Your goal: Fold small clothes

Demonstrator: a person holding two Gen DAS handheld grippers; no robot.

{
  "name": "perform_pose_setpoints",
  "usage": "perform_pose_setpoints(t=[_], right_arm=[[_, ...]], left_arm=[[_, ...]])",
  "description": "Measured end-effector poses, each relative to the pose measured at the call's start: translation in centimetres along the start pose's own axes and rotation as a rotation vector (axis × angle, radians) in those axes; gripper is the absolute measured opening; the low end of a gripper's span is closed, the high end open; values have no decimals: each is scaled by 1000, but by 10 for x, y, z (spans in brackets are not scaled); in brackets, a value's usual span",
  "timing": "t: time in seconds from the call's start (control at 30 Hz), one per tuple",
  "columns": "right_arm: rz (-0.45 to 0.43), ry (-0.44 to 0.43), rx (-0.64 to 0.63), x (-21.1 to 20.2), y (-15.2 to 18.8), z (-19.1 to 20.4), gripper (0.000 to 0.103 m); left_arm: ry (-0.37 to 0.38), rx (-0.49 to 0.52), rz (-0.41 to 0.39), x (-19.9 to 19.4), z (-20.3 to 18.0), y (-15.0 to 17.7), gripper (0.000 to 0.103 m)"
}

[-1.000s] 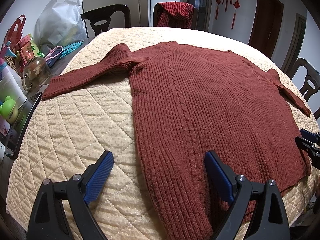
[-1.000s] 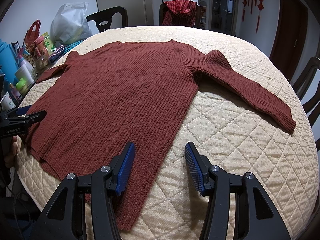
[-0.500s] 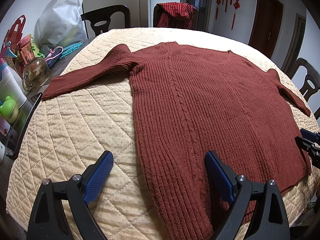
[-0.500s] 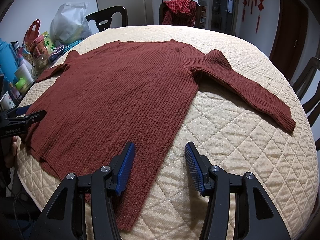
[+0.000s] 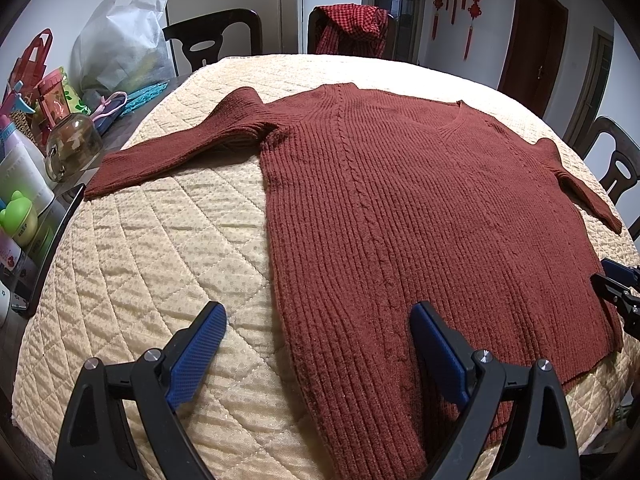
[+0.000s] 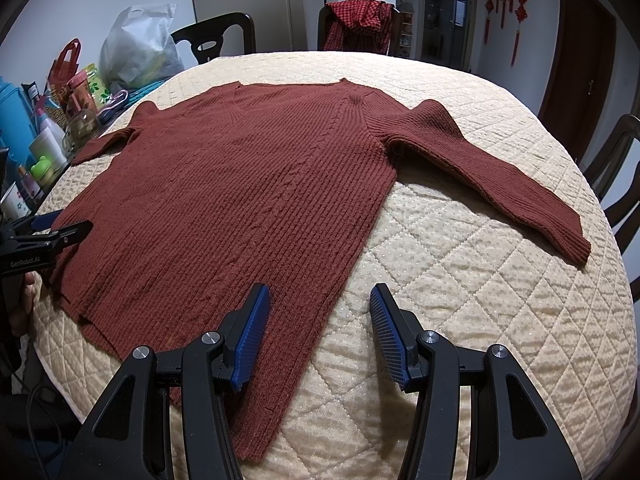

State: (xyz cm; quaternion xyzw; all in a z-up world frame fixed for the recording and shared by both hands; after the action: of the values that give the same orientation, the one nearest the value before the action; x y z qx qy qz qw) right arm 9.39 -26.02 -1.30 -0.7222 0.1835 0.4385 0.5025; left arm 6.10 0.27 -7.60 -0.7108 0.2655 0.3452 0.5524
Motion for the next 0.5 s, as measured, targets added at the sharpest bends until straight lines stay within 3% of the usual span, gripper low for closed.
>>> perform_pose_setpoints(t=[0.5], right_arm=[[1, 0, -1, -1, 0, -2, 53]], left_arm=[[0, -1, -2, 1, 2, 3, 95]])
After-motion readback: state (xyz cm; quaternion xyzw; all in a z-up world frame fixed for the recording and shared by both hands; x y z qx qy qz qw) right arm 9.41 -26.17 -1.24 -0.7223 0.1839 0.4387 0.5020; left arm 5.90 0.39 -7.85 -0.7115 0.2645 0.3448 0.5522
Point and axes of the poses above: each gripper's, at about its wrist camera, not at the fingertips, and x roughly the way its jaws point, z to its left, y to its underside, the point moved 10 cm from there along x, roughly the way its jaws point, and after that the axes turned 12 degrees about -x, right-handed, at the moved point
